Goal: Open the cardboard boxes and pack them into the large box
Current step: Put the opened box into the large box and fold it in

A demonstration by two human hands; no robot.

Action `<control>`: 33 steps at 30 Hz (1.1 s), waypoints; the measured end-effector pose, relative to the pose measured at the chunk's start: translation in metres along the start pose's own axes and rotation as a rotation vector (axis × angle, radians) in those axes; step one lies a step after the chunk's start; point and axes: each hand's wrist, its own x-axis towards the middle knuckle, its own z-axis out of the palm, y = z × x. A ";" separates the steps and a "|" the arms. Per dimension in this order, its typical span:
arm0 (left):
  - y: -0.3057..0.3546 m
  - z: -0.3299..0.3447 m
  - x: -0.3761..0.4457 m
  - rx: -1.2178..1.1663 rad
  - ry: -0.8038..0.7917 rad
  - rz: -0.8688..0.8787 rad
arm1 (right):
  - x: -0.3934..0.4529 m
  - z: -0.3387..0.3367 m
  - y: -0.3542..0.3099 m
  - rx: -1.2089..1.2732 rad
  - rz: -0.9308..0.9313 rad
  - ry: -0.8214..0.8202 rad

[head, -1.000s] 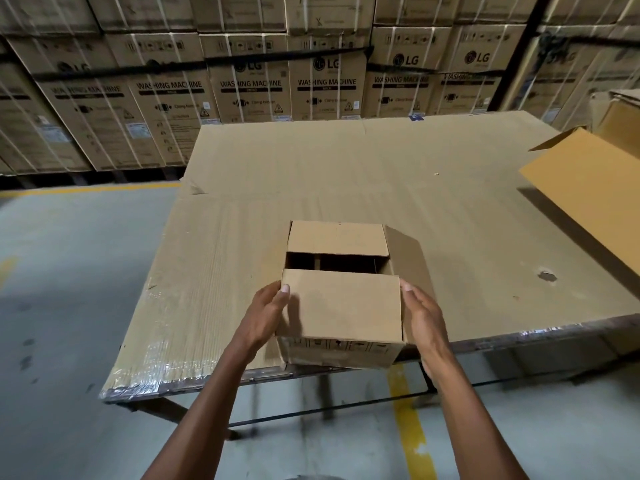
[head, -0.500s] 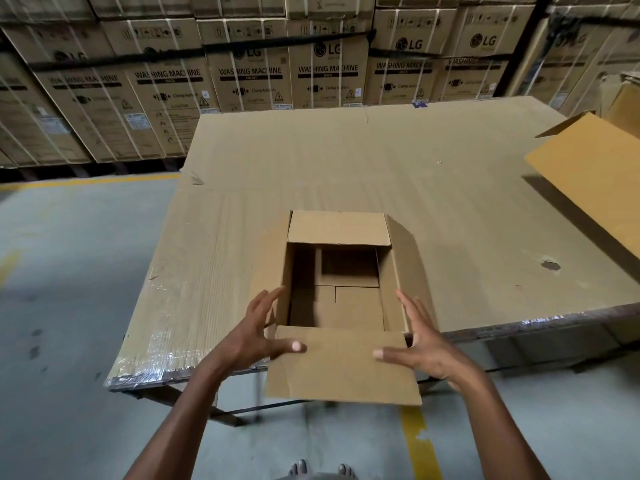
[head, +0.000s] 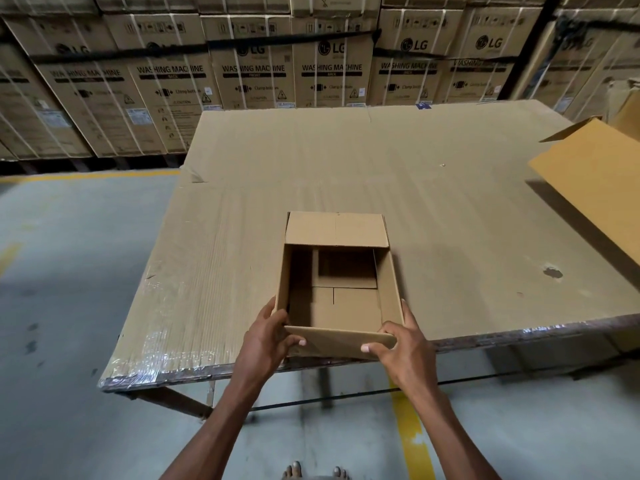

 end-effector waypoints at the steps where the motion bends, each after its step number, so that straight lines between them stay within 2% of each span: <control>1: 0.000 0.000 0.001 0.021 -0.020 -0.012 | 0.000 -0.001 0.001 -0.014 -0.002 -0.017; 4: 0.007 -0.014 0.007 0.158 -0.179 -0.072 | -0.001 -0.008 0.000 -0.105 0.020 -0.103; 6: 0.014 -0.024 0.013 0.144 -0.262 -0.128 | -0.002 -0.014 -0.005 -0.269 -0.007 -0.158; 8: 0.022 -0.028 0.017 0.124 -0.224 -0.185 | -0.003 -0.019 -0.020 -0.456 -0.129 -0.206; 10: 0.028 -0.026 0.025 0.247 -0.120 -0.185 | -0.002 -0.018 -0.036 -0.498 -0.213 -0.293; 13: 0.039 -0.022 0.049 0.353 0.025 0.052 | 0.002 -0.011 -0.047 -0.460 -0.237 -0.396; 15: 0.051 -0.016 0.071 0.365 0.000 0.173 | 0.005 -0.009 -0.047 -0.441 -0.237 -0.454; 18: 0.063 0.003 0.110 0.326 -0.236 0.111 | 0.008 -0.014 -0.047 -0.356 -0.238 -0.528; 20: 0.059 0.015 0.134 0.426 -0.333 0.098 | 0.009 -0.017 -0.047 -0.275 -0.232 -0.543; 22: 0.052 0.024 0.153 0.548 -0.277 0.157 | 0.008 -0.019 -0.047 -0.177 -0.200 -0.523; 26: 0.045 0.022 0.177 0.601 -0.035 0.227 | -0.001 -0.020 -0.047 -0.088 -0.139 -0.481; 29: 0.042 0.014 0.202 0.621 -0.021 0.228 | -0.010 -0.018 -0.044 -0.119 -0.162 -0.484; 33: 0.042 0.008 0.242 0.611 -0.086 0.110 | -0.014 -0.012 -0.040 -0.139 -0.150 -0.465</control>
